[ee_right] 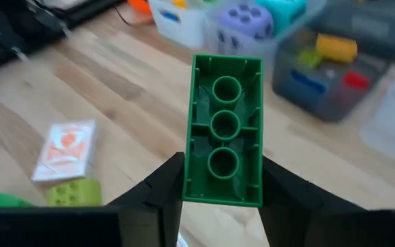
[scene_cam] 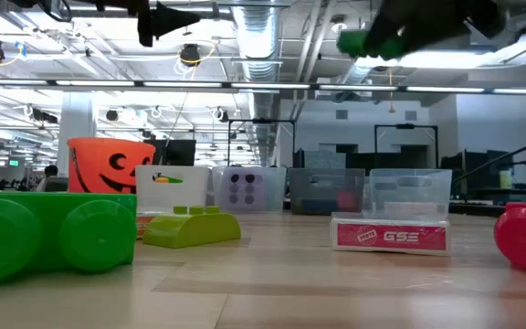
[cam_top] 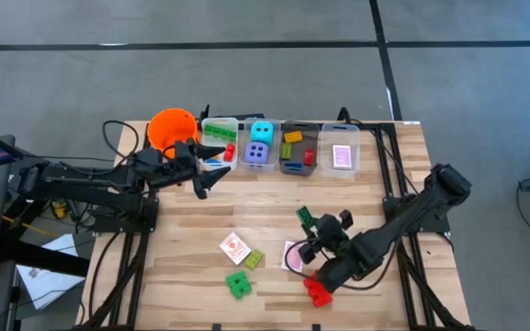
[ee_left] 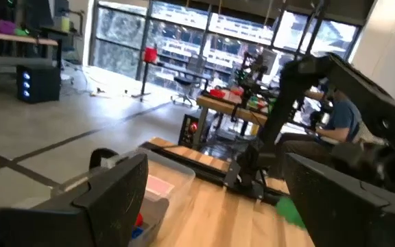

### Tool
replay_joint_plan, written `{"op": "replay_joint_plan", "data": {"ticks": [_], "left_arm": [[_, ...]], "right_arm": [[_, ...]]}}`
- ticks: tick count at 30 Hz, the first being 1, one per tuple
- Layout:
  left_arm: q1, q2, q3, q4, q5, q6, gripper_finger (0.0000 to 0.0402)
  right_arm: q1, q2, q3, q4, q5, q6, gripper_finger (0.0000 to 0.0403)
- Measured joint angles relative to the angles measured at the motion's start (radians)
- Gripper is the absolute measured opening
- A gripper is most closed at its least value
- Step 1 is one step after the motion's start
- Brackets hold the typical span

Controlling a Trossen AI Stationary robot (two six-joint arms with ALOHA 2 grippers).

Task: Pick & Place Toys
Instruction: Put the right green game piece into the black bin

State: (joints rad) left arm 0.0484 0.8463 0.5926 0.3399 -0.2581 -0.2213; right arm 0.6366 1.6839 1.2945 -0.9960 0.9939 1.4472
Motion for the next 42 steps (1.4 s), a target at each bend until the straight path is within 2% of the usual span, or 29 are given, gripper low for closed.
{"op": "replay_joint_plan", "data": {"ticks": [4,7,11,16,20,26,30,36,39,42], "left_arm": [[-0.001,0.013,0.000,-0.021,0.008,-0.051,0.0332],[-0.004,0.037,0.000,-0.034,0.033,-0.076,0.0332],[-0.004,0.110,0.000,-0.044,0.127,-0.112,0.0332],[-0.004,0.206,0.000,-0.037,0.276,-0.101,0.0332],[-0.009,0.247,0.000,-0.006,0.347,0.033,0.0332],[-0.033,0.279,0.000,0.075,0.353,0.192,0.0332],[-0.048,0.296,0.000,0.083,0.353,0.221,0.0332],[-0.050,0.320,0.000,0.087,0.365,0.223,0.0332],[-0.050,0.340,0.000,0.087,0.368,0.223,0.0332],[-0.050,0.365,0.000,0.089,0.369,0.224,0.0332]], "right_arm": [[-0.016,-0.028,0.000,0.125,0.033,-0.199,0.0164],[-0.034,-0.034,0.000,0.270,0.032,-0.402,0.0154],[-0.056,-0.034,0.001,0.479,0.026,-0.676,0.0136],[-0.079,-0.034,0.001,0.668,0.002,-0.878,0.0153],[-0.091,-0.034,0.001,0.700,-0.018,-0.898,0.0169],[-0.103,-0.034,0.001,0.700,-0.031,-0.882,0.0137],[-0.117,-0.034,0.001,0.700,-0.030,-0.882,0.0140],[-0.149,-0.034,0.001,0.700,-0.059,-0.882,0.0173],[-0.169,-0.034,0.001,0.704,-0.098,-0.896,0.0157],[-0.184,-0.034,0.001,0.726,-0.118,-0.924,0.0124]]}}
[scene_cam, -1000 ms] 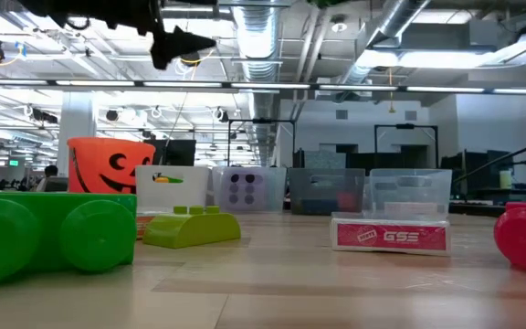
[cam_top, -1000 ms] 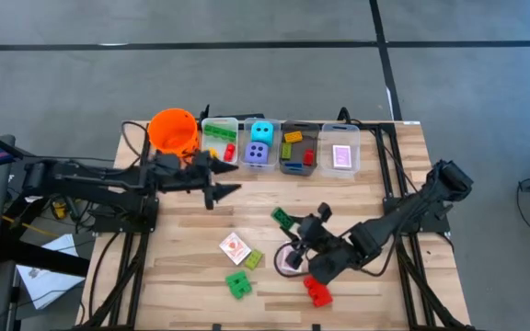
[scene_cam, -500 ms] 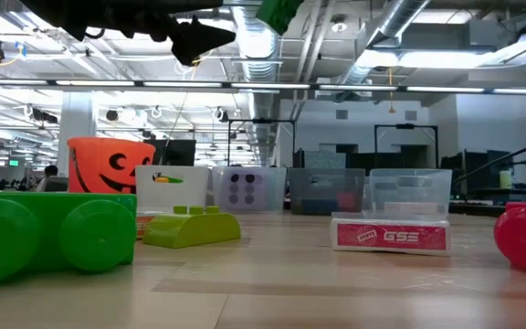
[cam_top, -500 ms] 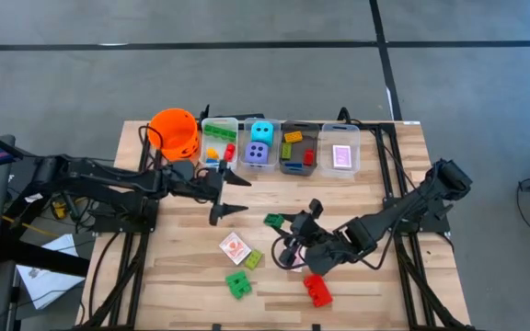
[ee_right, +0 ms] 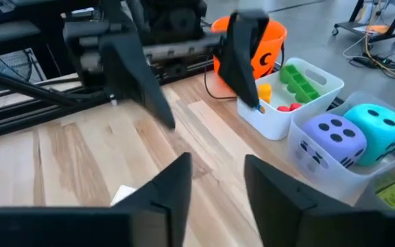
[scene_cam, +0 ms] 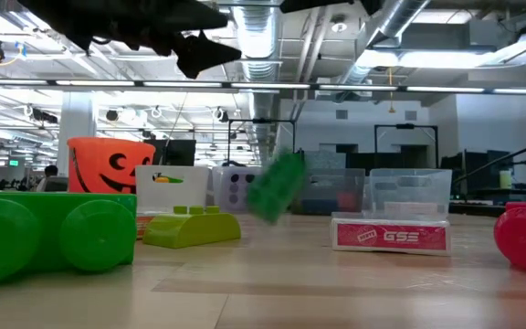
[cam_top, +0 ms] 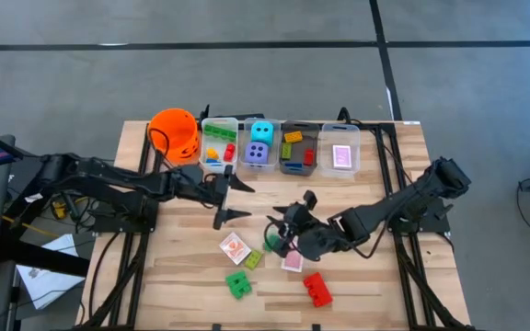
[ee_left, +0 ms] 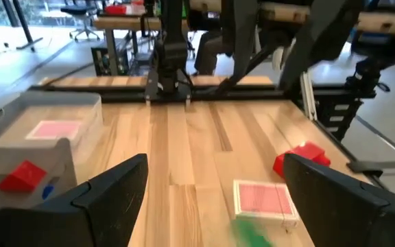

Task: Pick & Place Toys
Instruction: Put the right green game piece into the black bin

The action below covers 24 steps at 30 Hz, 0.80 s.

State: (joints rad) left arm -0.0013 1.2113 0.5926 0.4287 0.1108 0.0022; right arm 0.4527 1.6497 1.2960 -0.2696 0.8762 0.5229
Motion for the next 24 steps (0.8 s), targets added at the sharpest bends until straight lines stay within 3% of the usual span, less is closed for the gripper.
{"op": "replay_joint_plan", "data": {"ticks": [9,18,24], "left_arm": [[0.000,0.082,0.000,-0.001,-0.016,0.054,0.0332],[-0.056,0.160,0.000,-0.002,0.105,0.196,0.0332],[-0.143,0.210,0.019,-0.139,0.077,0.197,0.0332]], "right_arm": [[-0.017,0.000,0.000,0.020,-0.014,-0.060,0.0046],[-0.017,0.000,0.000,-0.018,0.063,-0.048,0.0035],[-0.017,0.000,0.000,-0.101,0.142,0.044,0.0035]]}}
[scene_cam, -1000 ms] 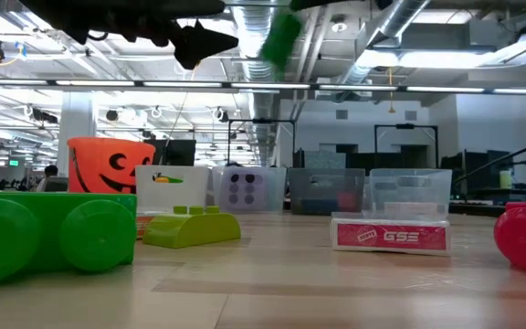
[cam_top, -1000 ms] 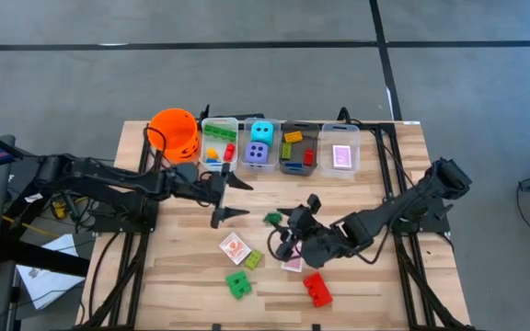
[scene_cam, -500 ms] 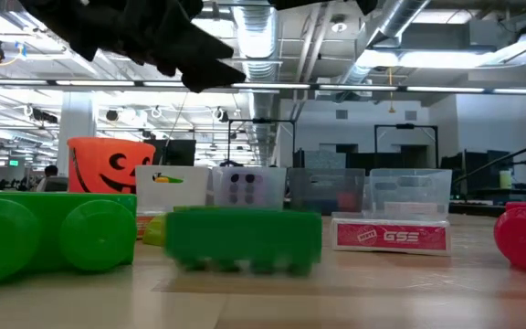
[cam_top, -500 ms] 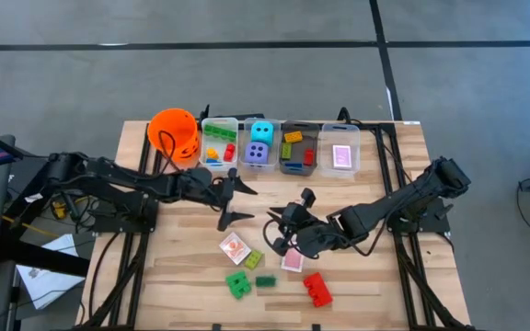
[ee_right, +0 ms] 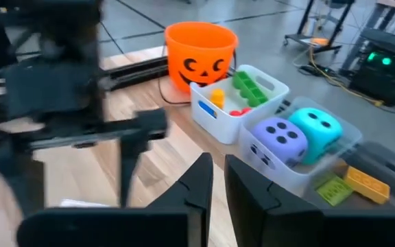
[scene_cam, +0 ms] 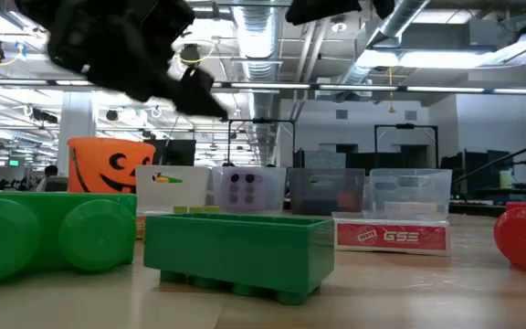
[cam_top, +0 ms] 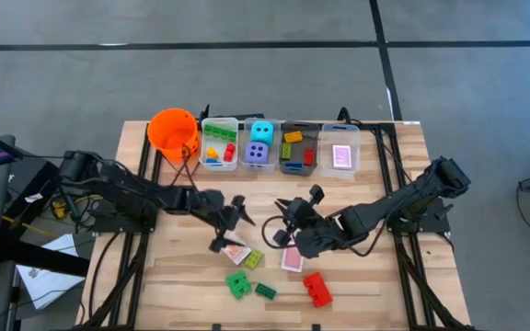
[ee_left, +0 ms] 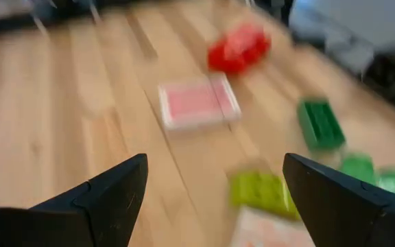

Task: Pick & Place Toys
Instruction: Put the right green game piece into the black bin

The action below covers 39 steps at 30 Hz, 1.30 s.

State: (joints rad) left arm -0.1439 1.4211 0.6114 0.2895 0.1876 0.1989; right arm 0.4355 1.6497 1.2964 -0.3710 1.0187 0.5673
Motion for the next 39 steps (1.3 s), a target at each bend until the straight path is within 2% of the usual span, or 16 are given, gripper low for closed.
{"op": "replay_joint_plan", "data": {"ticks": [5,9,20,27,35,39], "left_arm": [[-0.059,0.011,0.061,-0.285,-0.087,0.028,0.0332],[-0.095,0.007,0.090,-0.402,-0.108,0.096,0.0332],[-0.115,0.007,0.090,-0.422,-0.106,0.318,0.0332],[-0.128,0.016,0.090,-0.401,-0.105,0.314,0.0332],[-0.162,0.034,0.090,-0.258,-0.103,0.259,0.0332],[-0.163,0.099,0.091,-0.168,-0.103,0.252,0.0332]], "right_arm": [[0.001,0.000,0.000,-0.051,0.000,0.026,0.0035],[0.003,0.000,0.000,-0.070,0.000,0.027,0.0035],[0.009,0.000,0.000,-0.087,-0.005,0.028,0.0035],[0.019,0.000,0.000,-0.089,-0.005,0.036,0.0035],[0.023,0.000,0.000,-0.089,-0.003,0.039,0.0035],[0.023,0.008,0.000,-0.090,-0.002,0.039,0.0035]]}}
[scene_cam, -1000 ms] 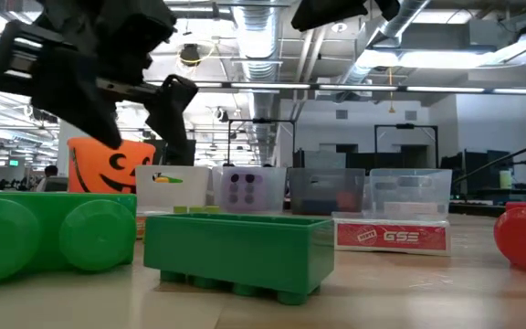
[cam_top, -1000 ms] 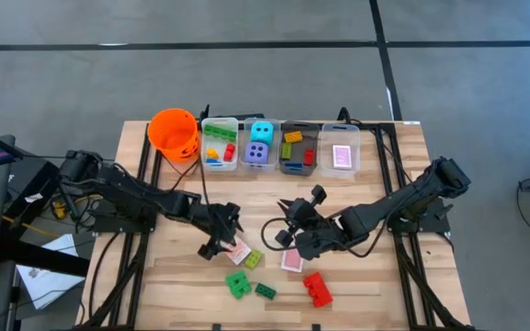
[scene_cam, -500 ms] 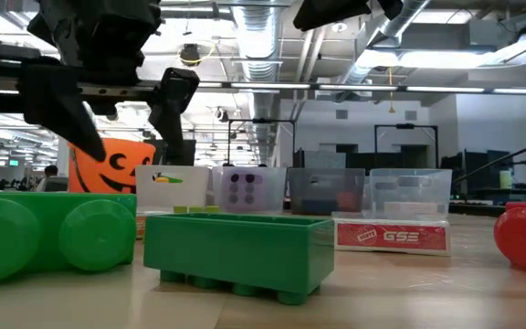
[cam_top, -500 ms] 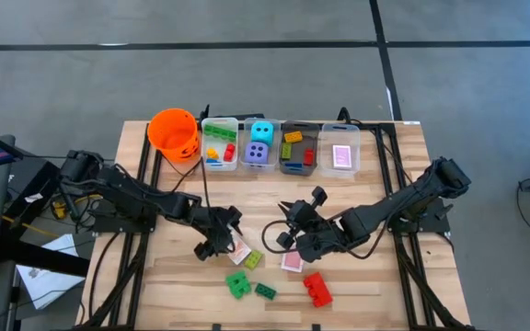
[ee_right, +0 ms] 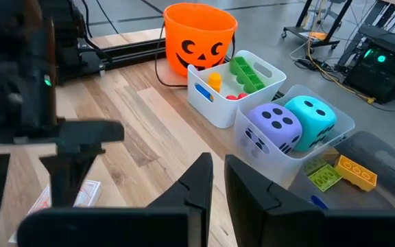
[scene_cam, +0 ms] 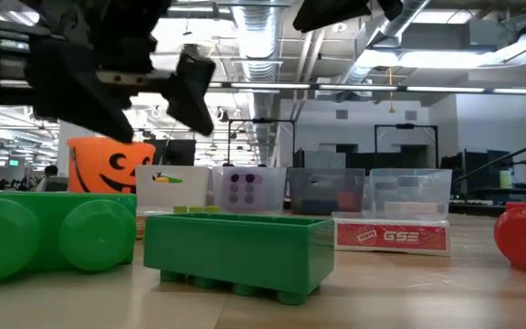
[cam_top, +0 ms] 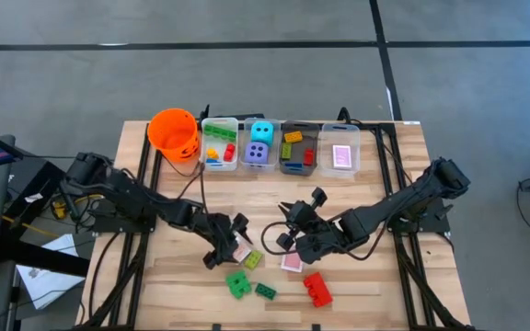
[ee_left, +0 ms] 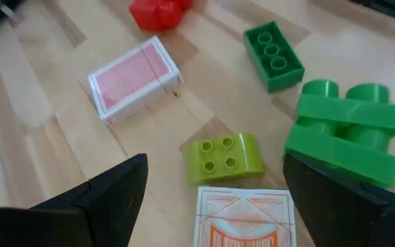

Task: Pick & Place Toys
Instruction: Put the right green game piece into the black bin

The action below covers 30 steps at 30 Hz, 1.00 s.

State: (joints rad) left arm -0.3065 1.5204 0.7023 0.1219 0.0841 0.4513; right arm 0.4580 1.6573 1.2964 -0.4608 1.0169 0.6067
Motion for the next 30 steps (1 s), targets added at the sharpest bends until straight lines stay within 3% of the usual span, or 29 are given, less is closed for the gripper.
{"op": "replay_joint_plan", "data": {"ticks": [9,18,24,30], "left_arm": [[-0.002,0.099,0.005,0.079,0.002,-0.178,0.0332],[-0.064,-0.070,0.005,-0.093,-0.005,-0.412,0.0332],[-0.218,-0.104,0.006,-0.152,-0.110,-0.580,0.0332],[-0.329,-0.073,0.006,-0.139,-0.280,-0.725,0.0332]], "right_arm": [[0.017,0.000,0.000,-0.036,-0.002,0.067,0.0035],[0.034,0.000,0.000,-0.036,0.001,0.067,0.0035],[0.034,0.000,0.000,-0.032,0.002,0.067,0.0035],[0.040,0.000,0.000,-0.032,0.004,0.080,0.0035]]}}
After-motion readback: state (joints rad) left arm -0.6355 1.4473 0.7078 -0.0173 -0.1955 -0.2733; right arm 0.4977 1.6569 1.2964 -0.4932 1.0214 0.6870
